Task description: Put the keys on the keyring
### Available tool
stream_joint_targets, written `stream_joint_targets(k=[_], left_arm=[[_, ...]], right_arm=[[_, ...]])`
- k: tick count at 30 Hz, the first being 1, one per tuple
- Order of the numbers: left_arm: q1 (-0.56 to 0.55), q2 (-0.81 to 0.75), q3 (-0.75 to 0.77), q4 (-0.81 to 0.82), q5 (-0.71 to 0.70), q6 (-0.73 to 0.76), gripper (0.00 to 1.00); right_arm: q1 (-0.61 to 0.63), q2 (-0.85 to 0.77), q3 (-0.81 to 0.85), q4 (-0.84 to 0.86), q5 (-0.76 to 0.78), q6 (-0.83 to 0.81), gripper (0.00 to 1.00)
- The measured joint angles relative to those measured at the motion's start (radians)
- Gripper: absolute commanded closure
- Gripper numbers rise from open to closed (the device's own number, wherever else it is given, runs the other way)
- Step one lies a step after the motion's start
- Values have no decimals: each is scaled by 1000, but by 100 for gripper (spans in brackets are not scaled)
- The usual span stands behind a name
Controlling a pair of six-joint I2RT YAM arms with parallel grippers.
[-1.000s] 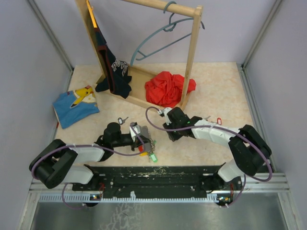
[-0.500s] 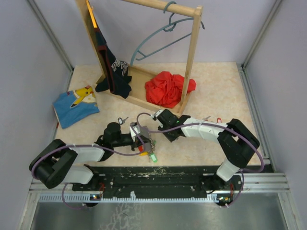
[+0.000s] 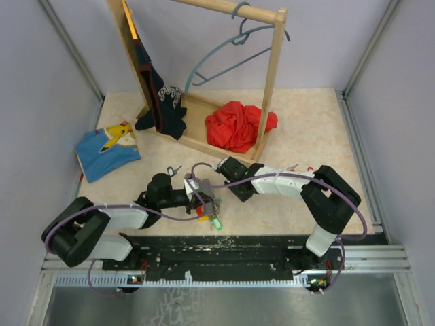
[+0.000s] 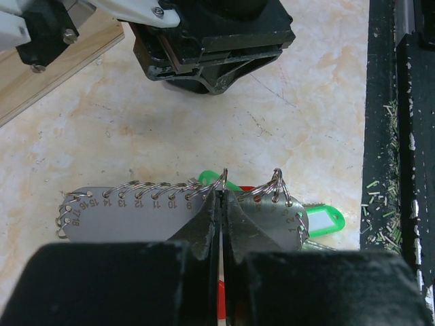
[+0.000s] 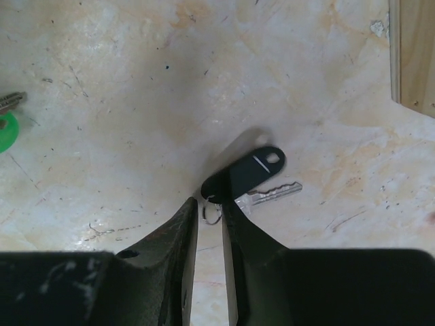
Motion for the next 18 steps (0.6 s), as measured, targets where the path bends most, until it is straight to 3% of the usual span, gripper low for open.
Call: stream_joint_targets(k=[18], left_arm=[[0,0,0,-6,3,0,100]], right_arm=[[5,12,12,-10,41,-1,90]])
